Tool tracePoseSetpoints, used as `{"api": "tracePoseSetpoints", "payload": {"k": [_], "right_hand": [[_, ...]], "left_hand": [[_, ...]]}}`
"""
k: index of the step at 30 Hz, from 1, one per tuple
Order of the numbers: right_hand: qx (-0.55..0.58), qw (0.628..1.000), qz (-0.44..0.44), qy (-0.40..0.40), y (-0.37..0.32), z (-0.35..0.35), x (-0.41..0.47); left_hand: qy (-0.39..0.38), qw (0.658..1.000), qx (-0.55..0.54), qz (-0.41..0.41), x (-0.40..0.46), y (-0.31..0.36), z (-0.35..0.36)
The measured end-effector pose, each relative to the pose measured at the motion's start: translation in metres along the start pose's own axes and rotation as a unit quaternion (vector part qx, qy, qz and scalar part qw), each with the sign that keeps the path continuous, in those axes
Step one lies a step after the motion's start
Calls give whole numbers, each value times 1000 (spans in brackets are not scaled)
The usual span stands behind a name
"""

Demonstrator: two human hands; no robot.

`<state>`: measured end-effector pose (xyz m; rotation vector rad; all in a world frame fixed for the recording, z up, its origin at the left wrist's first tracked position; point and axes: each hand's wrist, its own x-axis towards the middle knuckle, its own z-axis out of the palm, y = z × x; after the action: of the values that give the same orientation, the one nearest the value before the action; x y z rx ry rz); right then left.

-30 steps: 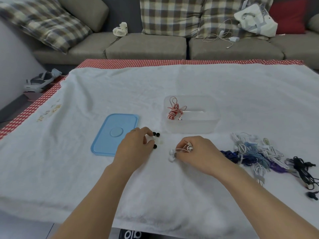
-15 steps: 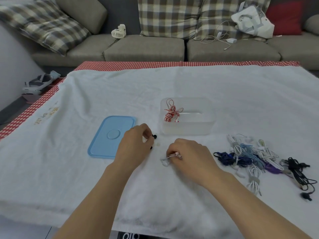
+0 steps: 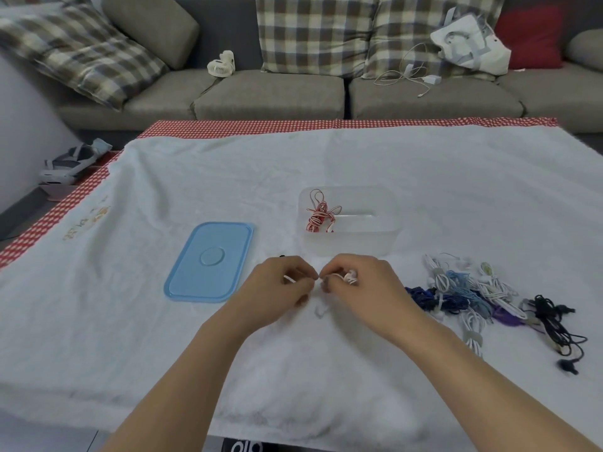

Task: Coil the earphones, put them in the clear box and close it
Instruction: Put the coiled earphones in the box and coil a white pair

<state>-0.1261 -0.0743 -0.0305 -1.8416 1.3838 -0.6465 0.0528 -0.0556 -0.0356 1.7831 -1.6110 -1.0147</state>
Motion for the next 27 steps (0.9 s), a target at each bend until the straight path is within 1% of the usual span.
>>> {"api": "tracePoseSetpoints", "payload": {"k": [1, 3, 5, 7, 10, 13, 17, 19, 21, 25, 27], "right_hand": [[56, 998, 14, 6, -4, -4, 0], [145, 989, 42, 6, -11, -11, -1], [183, 981, 66, 8, -14, -16, -2], [194, 978, 76, 11, -14, -18, -3], [197, 977, 78, 14, -11, -20, -3], [179, 982, 49, 18, -8, -20, -2], [123, 992, 2, 36, -4, -18, -4], [108, 993, -1, 40, -3, -20, -4], [133, 990, 17, 43, -5, -23, -3], [237, 968, 71, 33, -8, -30, -2], [239, 968, 73, 27, -9, -30, -3]], "left_hand": [[-8, 1000, -28, -5, -1, 1, 1], [-26, 990, -135, -24, -1, 6, 3], [-40, 972, -230, -40, -1, 11, 5], [-42, 963, -262, -38, 1, 15, 5], [-36, 962, -269, -26, 2, 18, 6], [-28, 961, -273, -23, 3, 20, 8], [-42, 968, -249, -6, 2, 22, 9], [-46, 972, -232, 1, 1, 23, 9], [-34, 975, -221, 2, 0, 23, 8], [-21, 980, -200, 12, -3, 26, 6], [-21, 981, -192, 22, -5, 28, 5]]}}
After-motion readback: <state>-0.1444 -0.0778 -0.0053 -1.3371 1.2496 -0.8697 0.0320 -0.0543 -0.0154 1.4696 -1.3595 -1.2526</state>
